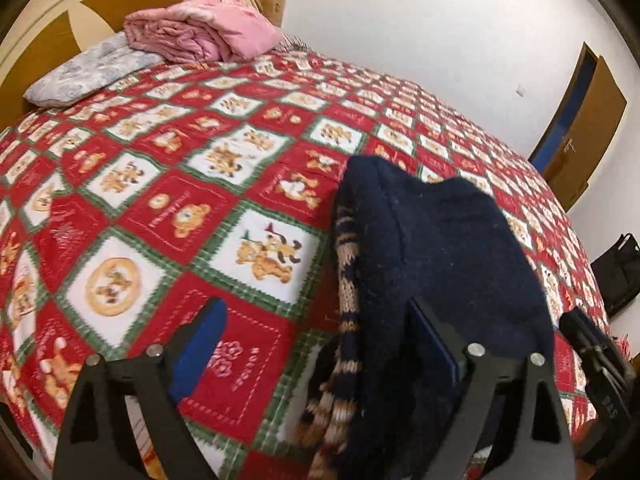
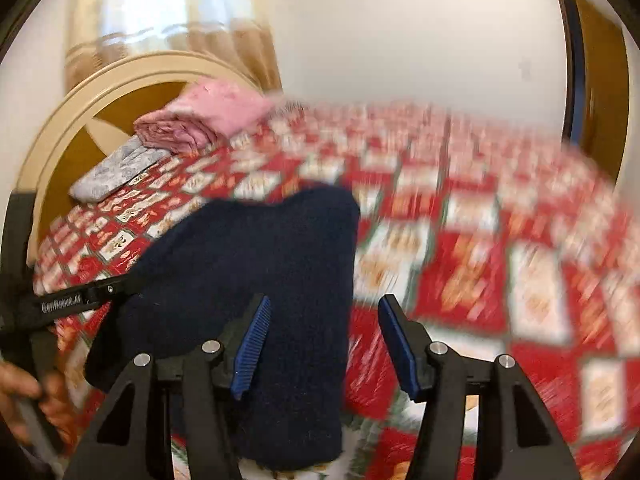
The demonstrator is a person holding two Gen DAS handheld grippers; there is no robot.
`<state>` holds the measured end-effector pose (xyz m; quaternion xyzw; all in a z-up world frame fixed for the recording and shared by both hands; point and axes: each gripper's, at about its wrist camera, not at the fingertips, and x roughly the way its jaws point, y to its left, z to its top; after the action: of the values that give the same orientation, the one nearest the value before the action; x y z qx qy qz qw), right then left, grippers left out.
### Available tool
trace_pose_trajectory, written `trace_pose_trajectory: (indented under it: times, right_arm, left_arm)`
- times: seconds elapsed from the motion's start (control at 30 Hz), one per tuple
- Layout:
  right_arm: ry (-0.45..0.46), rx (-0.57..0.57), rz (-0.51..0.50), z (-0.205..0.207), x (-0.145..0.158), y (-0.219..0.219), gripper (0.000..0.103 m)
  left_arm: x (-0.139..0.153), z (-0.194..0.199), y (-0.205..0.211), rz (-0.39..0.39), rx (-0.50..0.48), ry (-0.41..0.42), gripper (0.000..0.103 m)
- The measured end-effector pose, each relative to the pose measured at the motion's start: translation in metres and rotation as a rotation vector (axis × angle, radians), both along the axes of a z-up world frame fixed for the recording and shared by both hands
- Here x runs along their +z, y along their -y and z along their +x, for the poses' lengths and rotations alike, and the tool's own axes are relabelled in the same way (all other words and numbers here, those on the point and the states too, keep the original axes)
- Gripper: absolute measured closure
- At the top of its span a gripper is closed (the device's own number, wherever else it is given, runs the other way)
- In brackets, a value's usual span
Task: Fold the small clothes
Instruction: 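Open both tools and lift them away from the folded sweater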
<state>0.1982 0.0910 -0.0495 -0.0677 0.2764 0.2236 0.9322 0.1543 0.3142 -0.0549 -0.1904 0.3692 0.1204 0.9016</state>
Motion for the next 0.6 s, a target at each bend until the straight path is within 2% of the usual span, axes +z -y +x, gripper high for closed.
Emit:
trace_pose_trajectory:
  times: [0.03,0.07,0.1,0.17,0.27,0.37,0.43,0.53,0.6]
  right_arm:
    - [0.028,0.036,-0.034,-0.009,0.006,-0.009,0.059]
    - [0.019,0.064,-0.053,-0.011,0.006,-0.017,0.064]
    - [-0.009,0.099,-0.063,-0.011,0.004,-0.024,0.065]
    - [-0.071,0.127,-0.067,-0.009,-0.007,-0.033,0.073]
    - [-0.163,0.105,-0.063,-0.003,-0.032,-0.032,0.073]
    - [-0.208,0.079,-0.054,-0.001,-0.048,-0.026,0.073]
    - [-0.211,0.081,-0.046,-0.009,-0.043,-0.023,0.073]
    - [-0.214,0.049,0.022,-0.024,-0.027,-0.007,0.072]
    - [-0.199,0.019,0.066,-0.040,-0.015,0.004,0.060]
  left_arm:
    - [0.005,-0.002,0.003,0.013,0.006,0.011,0.012]
    - [0.011,-0.004,0.008,0.033,0.007,0.025,0.013]
    - [0.019,-0.006,0.017,0.060,-0.007,0.040,0.013]
    - [0.025,-0.006,0.026,0.078,-0.045,0.054,0.013]
    - [0.026,-0.007,0.050,0.126,-0.114,0.056,0.013]
    - [0.007,0.002,0.065,0.187,-0.130,-0.018,0.013]
    - [-0.002,0.004,0.066,0.169,-0.134,-0.056,0.013]
    - [0.000,-0.007,0.068,0.166,-0.126,-0.043,0.013]
    - [0.008,-0.019,0.074,0.199,-0.131,-0.019,0.013]
